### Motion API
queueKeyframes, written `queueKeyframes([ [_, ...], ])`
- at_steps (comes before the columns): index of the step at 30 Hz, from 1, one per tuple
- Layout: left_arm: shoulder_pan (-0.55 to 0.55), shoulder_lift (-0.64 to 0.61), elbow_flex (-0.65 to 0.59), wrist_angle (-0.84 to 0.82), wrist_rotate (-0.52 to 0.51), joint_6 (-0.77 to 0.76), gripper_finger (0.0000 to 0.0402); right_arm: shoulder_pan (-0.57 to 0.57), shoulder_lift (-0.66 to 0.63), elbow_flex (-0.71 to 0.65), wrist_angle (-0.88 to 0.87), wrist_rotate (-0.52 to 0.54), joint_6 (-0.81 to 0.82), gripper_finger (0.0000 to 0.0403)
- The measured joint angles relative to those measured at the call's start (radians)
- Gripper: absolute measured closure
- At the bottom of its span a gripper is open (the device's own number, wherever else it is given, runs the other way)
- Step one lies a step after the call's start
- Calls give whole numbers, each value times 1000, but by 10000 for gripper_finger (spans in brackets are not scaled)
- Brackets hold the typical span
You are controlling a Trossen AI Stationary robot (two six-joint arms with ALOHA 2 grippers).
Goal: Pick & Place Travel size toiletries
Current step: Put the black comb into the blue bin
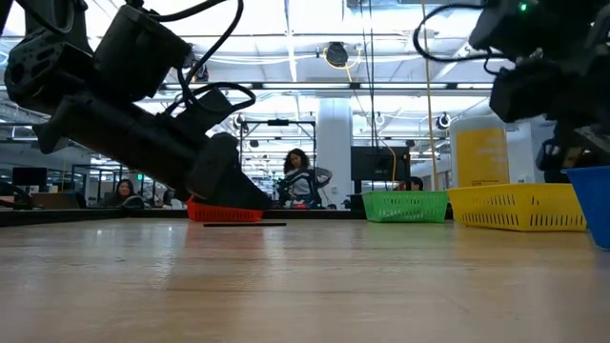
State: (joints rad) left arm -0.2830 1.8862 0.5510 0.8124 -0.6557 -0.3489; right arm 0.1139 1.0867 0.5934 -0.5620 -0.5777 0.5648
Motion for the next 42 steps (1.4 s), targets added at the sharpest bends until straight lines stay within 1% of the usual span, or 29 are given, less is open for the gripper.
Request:
queueKeyframes([
  [3,8,0,0,0,0,-2,206,0,-12,0,71,-9,12,351],
  [5,10,0,0,0,1,-2,206,0,-14,1,122,-24,49,346],
  [9,10,0,0,0,3,-5,206,0,-15,1,133,-27,116,321],
  [12,10,0,0,0,5,-5,206,-1,-15,1,134,0,139,282],
  [14,10,0,0,0,14,-6,206,-1,-15,1,145,45,136,249],
  [17,10,0,0,0,23,-6,206,-1,-15,1,185,132,84,198],
  [20,10,0,0,0,23,-6,206,-1,-6,1,256,129,-3,161],
  [22,10,0,0,0,25,-6,206,-1,3,1,300,114,-34,151],
  [23,10,0,0,0,26,-7,206,-1,12,1,322,89,-42,149],
  [27,10,0,0,0,26,-8,206,-1,64,-5,354,52,-66,163],
  [31,10,0,0,0,26,-8,206,-1,115,-19,373,48,-130,189],
  [33,10,0,0,0,26,-8,206,-1,122,-19,392,25,-161,206],
  [35,10,0,0,0,26,-6,206,-1,122,-19,420,22,-169,231],
  [37,10,0,0,0,26,-2,206,-1,116,-18,435,4,-171,265],
  [42,10,0,0,0,26,-3,206,-1,103,-18,426,-63,-175,372],
])
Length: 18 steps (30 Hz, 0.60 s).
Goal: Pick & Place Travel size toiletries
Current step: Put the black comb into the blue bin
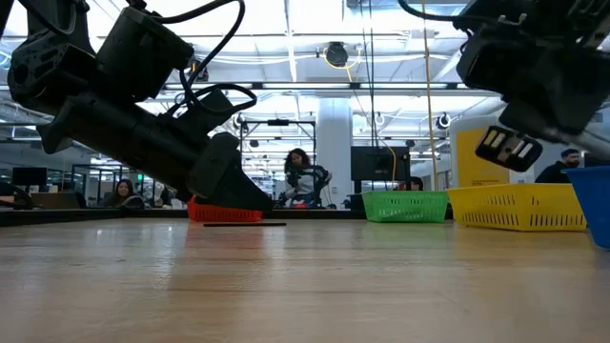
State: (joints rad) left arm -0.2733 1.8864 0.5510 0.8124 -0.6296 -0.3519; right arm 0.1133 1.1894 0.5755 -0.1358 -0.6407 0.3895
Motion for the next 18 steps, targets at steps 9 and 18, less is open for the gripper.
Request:
queueKeyframes([
  [9,0,0,0,0,0,-1,206,-1,-104,13,0,-131,268,393],
  [18,0,0,0,0,0,-1,206,15,-123,16,-115,-63,301,393],
])
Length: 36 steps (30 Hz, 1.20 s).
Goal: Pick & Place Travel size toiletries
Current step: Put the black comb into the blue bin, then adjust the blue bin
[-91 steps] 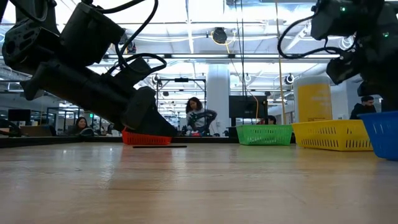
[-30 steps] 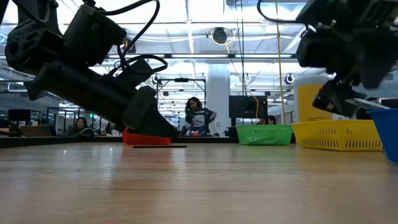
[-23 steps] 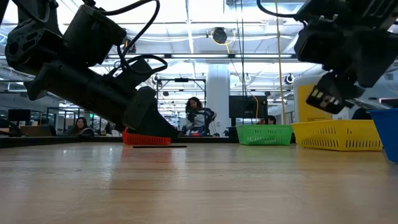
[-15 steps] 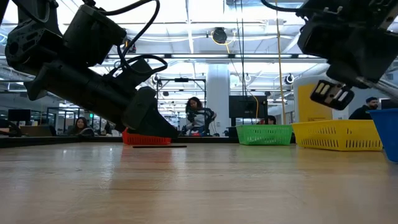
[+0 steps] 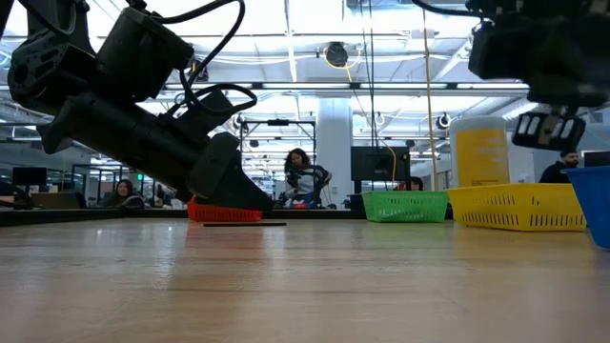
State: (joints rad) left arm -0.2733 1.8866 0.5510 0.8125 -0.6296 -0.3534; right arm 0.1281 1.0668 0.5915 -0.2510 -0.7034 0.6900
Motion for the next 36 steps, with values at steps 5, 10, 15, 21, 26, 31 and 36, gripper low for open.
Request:
queueKeyframes([
  [5,0,0,0,0,0,0,206,26,0,0,-99,98,-74,388],
  [10,0,0,0,-2,1,-1,206,54,0,0,-125,131,-39,352],
  [15,0,0,0,-2,1,-2,206,64,0,0,-215,155,41,291],
  [21,0,0,0,-1,1,-4,206,35,-15,0,-158,151,123,210],
  [26,0,0,0,0,2,-4,206,28,-24,0,34,124,114,163],
  [31,0,0,0,0,2,-4,206,30,-15,0,56,233,-66,157],
  [36,0,0,0,0,2,-3,206,32,4,0,-34,255,-199,178],
])
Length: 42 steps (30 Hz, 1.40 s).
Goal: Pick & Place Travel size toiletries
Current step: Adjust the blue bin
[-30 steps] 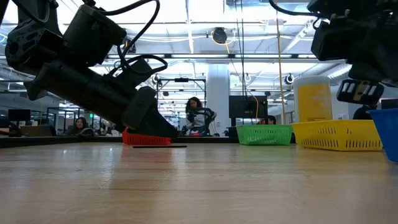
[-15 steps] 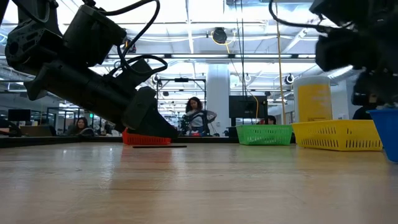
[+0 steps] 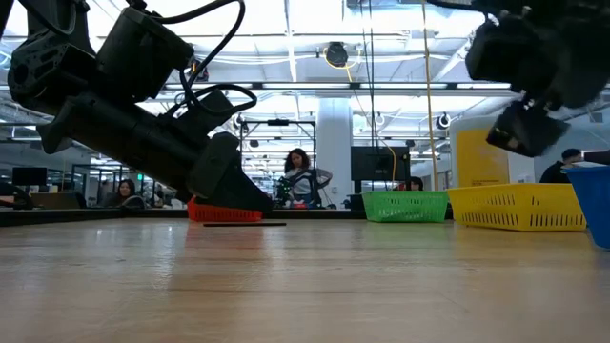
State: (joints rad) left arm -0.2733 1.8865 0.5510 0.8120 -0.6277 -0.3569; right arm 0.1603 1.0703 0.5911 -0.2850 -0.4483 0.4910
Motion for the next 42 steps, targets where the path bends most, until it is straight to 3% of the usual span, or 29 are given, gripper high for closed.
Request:
queueKeyframes([
  [7,0,0,0,0,0,2,206,0,14,0,-201,1,-110,217],
  [14,0,0,0,0,0,5,206,4,14,0,-239,37,-274,267],
  [19,0,0,0,0,0,5,206,44,14,0,-282,84,-328,332],
  [23,0,0,0,0,-1,5,206,74,6,0,-328,79,-270,391],
  [30,0,0,0,0,-1,5,206,97,-34,0,-524,127,-140,383],
  [35,0,0,0,0,-1,5,206,96,-44,0,-522,135,-136,385],
  [42,0,0,0,0,-1,4,206,96,-44,0,-521,223,-136,328],
])
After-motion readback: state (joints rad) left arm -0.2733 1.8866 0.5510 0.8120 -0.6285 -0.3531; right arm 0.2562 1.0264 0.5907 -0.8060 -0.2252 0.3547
